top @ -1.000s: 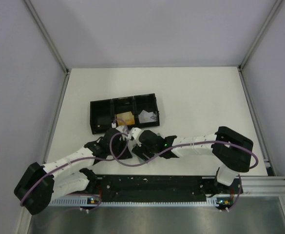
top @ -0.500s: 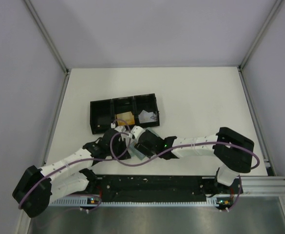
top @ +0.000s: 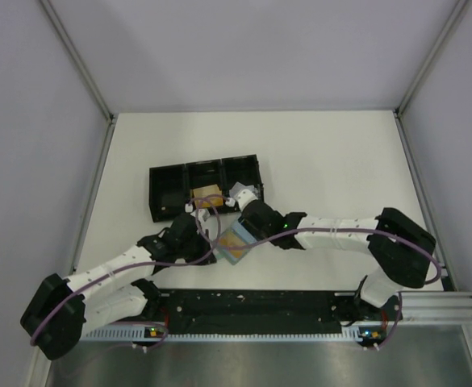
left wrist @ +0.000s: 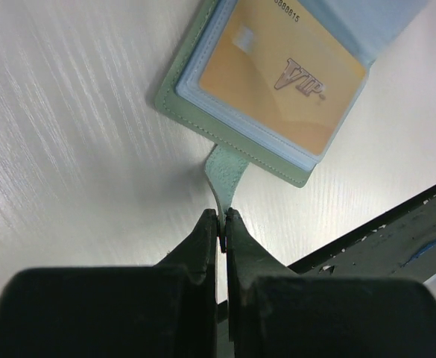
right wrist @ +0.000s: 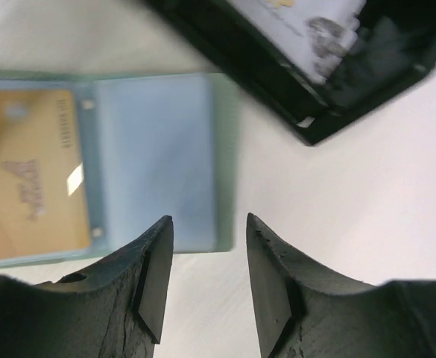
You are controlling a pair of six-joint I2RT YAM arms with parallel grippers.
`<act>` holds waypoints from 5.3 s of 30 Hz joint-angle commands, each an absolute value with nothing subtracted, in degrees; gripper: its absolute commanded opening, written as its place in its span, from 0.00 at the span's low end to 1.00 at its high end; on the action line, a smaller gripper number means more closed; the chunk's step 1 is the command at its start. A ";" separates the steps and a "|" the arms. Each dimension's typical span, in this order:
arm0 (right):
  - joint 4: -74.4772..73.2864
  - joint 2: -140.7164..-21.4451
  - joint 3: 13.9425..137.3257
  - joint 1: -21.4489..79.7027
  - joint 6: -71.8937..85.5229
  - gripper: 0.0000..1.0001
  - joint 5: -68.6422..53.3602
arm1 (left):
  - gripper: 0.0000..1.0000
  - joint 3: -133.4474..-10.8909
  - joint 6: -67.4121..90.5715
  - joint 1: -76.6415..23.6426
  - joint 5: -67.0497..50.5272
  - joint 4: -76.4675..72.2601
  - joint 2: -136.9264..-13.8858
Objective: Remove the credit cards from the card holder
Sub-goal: Remove the credit card from the card holder.
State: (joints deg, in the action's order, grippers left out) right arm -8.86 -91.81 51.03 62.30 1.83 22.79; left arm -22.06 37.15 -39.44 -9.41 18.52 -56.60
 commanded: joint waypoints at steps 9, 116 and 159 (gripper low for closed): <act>-7.40 -78.58 47.03 53.79 9.67 0.50 7.16 | 0.14 -23.38 36.73 -39.64 -6.16 20.92 -50.11; 23.64 -97.73 37.35 38.15 34.19 0.00 -35.24 | 0.00 -23.38 34.89 -42.01 -7.73 12.75 -65.14; 31.90 -101.33 35.60 37.09 40.16 0.20 -39.90 | 0.00 -28.39 36.65 -47.02 -6.24 8.26 -76.99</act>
State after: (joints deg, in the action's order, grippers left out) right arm 26.00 -99.83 35.99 37.74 37.98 -37.60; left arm -30.28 36.64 -46.17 -8.10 3.33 -76.93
